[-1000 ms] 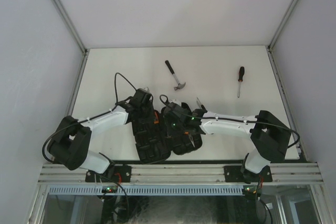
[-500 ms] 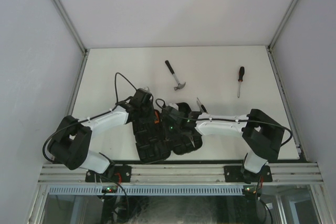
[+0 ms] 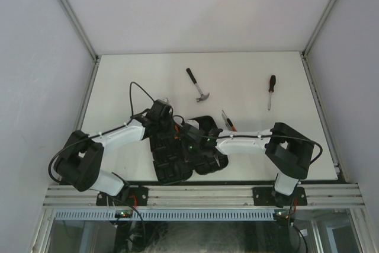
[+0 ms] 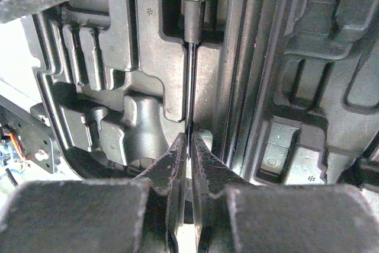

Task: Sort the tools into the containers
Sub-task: Place the screwdriver in the storage box.

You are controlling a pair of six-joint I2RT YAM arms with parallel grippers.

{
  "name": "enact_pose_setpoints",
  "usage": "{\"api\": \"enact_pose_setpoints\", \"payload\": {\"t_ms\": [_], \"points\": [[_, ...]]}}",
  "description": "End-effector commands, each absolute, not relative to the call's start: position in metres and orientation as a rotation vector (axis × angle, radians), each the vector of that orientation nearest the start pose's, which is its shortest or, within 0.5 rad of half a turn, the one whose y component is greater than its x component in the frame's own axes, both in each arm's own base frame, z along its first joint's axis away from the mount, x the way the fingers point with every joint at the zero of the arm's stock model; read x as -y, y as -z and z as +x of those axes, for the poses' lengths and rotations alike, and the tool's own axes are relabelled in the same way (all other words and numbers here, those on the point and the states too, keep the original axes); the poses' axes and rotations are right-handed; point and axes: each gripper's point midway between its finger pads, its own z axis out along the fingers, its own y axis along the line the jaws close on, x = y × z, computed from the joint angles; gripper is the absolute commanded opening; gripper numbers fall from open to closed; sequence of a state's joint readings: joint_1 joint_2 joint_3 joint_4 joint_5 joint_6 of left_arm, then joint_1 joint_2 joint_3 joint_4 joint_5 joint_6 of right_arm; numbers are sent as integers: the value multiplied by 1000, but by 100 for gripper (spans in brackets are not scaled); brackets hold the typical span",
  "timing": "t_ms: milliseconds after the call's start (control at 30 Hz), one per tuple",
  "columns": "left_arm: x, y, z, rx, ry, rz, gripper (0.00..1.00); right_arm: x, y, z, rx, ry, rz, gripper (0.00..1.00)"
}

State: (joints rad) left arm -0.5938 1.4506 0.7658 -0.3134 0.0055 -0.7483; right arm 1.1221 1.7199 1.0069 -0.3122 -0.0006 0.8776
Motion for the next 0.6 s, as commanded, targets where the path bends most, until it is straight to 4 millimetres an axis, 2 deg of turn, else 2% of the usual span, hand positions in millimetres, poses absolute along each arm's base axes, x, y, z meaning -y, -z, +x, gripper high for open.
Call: {"api": "enact_pose_setpoints", "payload": {"t_ms": [0,133,300,567], "points": [[209,-37,256,-2646,481,-185,24,-370,-35,143,-2727,-654,-321,3],[209,-36,256,-2648,481,-185,24,-365,-29,142,-2750,-591,-333,1],[208,-34,255,-2653,474,-185,24,-351,-17,139,-2791,-414,-370,0],[206,-27,252,-2672,456,-196,22,-316,14,121,-2916,-117,-408,0]]}}
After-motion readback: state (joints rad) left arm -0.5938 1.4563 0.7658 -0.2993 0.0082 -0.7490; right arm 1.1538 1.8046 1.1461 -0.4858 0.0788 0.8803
